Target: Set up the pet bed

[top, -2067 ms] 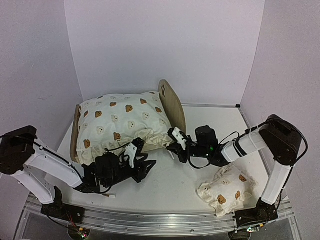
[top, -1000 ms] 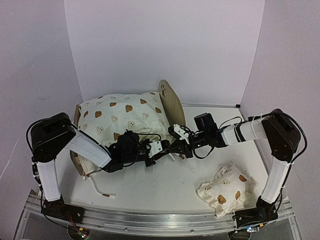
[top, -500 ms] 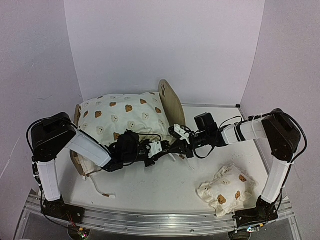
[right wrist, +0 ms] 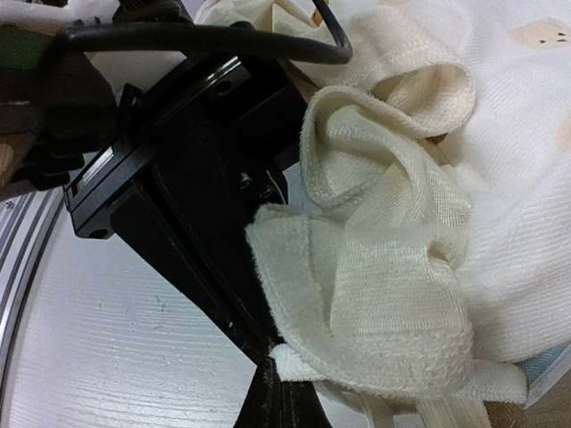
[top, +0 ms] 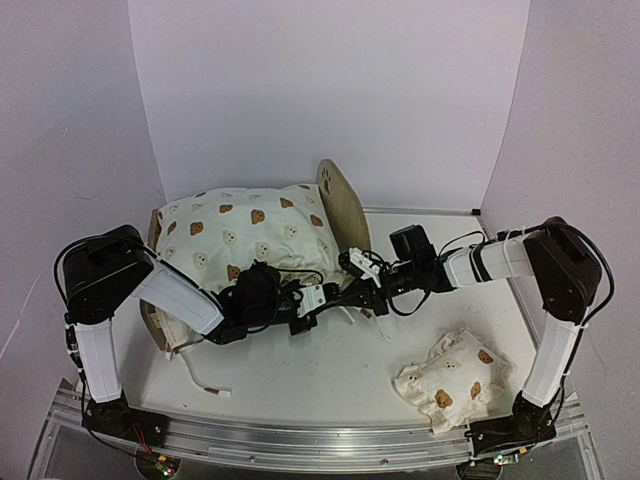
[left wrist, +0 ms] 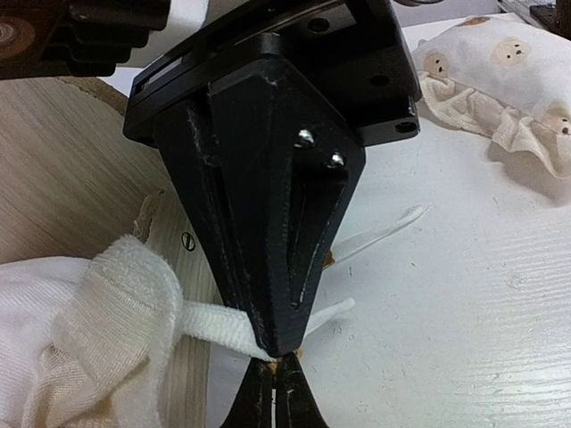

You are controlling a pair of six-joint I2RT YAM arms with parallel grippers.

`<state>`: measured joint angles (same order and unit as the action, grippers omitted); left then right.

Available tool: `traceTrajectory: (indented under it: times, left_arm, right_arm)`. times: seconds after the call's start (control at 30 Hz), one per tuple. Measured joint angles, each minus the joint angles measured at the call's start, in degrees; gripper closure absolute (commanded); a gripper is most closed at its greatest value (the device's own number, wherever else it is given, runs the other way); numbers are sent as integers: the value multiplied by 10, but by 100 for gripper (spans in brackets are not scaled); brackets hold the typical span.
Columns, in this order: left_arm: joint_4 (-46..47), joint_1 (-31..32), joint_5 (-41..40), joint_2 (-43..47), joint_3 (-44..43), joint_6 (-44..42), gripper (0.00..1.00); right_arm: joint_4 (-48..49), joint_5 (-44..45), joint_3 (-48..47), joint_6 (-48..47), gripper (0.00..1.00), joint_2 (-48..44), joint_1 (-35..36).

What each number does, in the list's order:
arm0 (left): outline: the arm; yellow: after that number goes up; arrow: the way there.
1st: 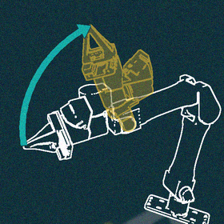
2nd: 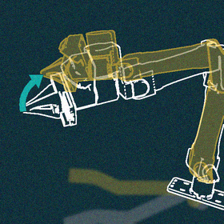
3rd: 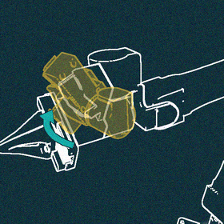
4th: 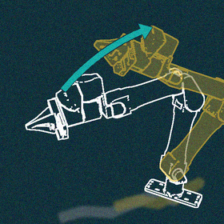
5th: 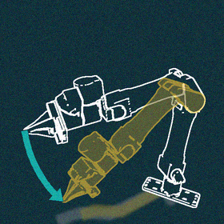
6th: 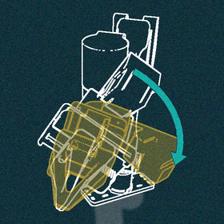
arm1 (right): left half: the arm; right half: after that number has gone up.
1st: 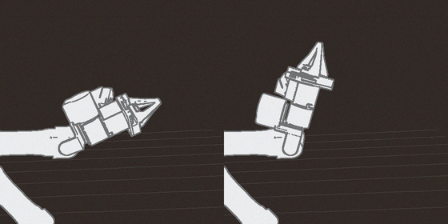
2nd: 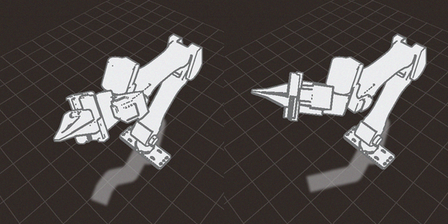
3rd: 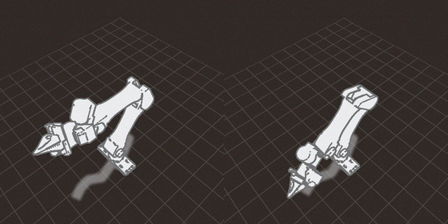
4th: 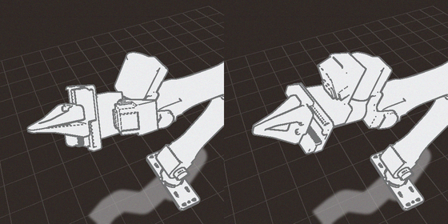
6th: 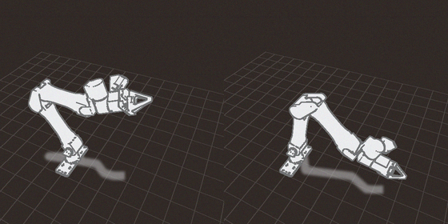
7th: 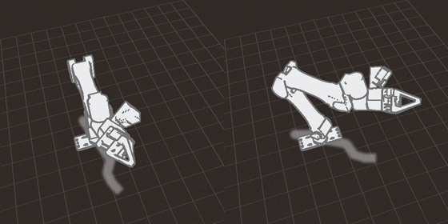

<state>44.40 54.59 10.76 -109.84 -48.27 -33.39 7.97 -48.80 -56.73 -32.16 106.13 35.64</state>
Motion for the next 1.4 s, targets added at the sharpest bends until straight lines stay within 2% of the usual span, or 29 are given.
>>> traceTrajectory:
  times: [0.07,0.13,0.27,0.43,0.63,0.9,1.13,1.2,1.3,1.37,1.4]
  left_arm:
    - [0,0,-3,0,0,5,100]
    - [0,0,-8,0,0,18,100]
    - [-3,2,-38,0,-1,69,100]
    - [-10,4,-82,2,-1,191,100]
    - [-14,8,-116,29,11,348,100]
    - [-15,20,-146,69,23,462,100]
    - [-21,38,-155,71,23,505,100]
    - [-21,43,-155,71,23,513,100]
    - [-21,49,-157,73,23,514,100]
    - [-25,53,-160,79,23,508,100]
    - [-27,54,-160,83,23,503,100]
  right_arm:
    - [0,0,0,0,97,0,0]
    - [0,3,0,6,82,0,0]
    - [1,47,0,56,57,0,7]
    - [5,166,46,160,45,-38,15]
    - [0,299,149,251,42,-108,15]
    - [-4,409,179,322,44,-108,20]
    - [22,461,162,361,44,-68,85]
    - [27,488,149,374,51,-42,103]
    - [37,534,130,394,78,-21,116]
    - [45,560,125,407,93,-12,116]
    - [48,568,125,410,97,-11,117]
